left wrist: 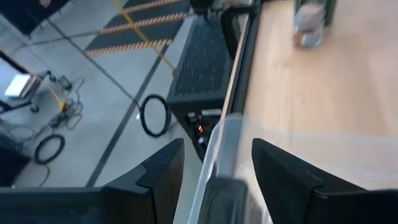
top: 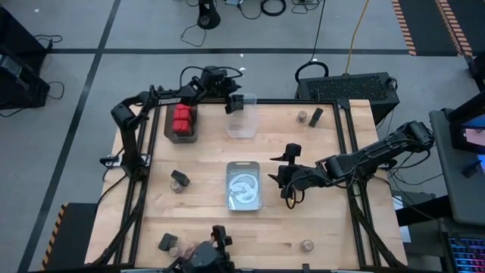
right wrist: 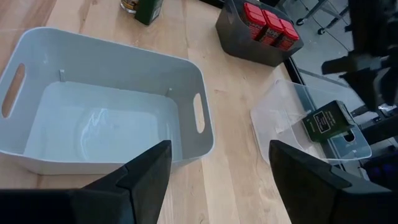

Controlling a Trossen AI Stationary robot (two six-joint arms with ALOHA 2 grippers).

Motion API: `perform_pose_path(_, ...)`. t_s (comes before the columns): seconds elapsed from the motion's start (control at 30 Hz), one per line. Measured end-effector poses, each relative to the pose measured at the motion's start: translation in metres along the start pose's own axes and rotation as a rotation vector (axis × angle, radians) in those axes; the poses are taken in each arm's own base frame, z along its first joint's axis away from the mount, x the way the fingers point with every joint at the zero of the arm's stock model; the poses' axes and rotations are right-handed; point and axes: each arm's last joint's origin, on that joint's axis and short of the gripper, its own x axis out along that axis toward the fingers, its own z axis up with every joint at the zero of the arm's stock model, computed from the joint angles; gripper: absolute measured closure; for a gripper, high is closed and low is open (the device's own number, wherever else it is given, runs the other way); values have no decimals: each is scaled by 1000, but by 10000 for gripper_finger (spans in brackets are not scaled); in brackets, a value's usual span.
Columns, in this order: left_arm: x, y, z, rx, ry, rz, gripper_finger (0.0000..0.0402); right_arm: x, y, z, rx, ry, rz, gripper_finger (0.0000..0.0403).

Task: Sort spices by type
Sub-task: Put the black seasoning can into the transparent bin

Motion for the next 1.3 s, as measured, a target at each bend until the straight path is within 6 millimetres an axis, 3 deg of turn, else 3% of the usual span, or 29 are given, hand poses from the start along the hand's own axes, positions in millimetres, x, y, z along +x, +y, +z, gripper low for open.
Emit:
perform_pose_path(0.4, -42, -27, 59, -70, -116, -117, 207, 0, 0, -1, -4, 5, 1, 151)
perform_pose_path(0.73, -74, -77, 101, -13, -165, -288, 207, 0, 0, -1, 22, 5, 0, 151)
perform_pose_path(1.3, -91, -168, 132, -108, -129, -556, 208, 0, 0, 2, -1, -17, 0, 151)
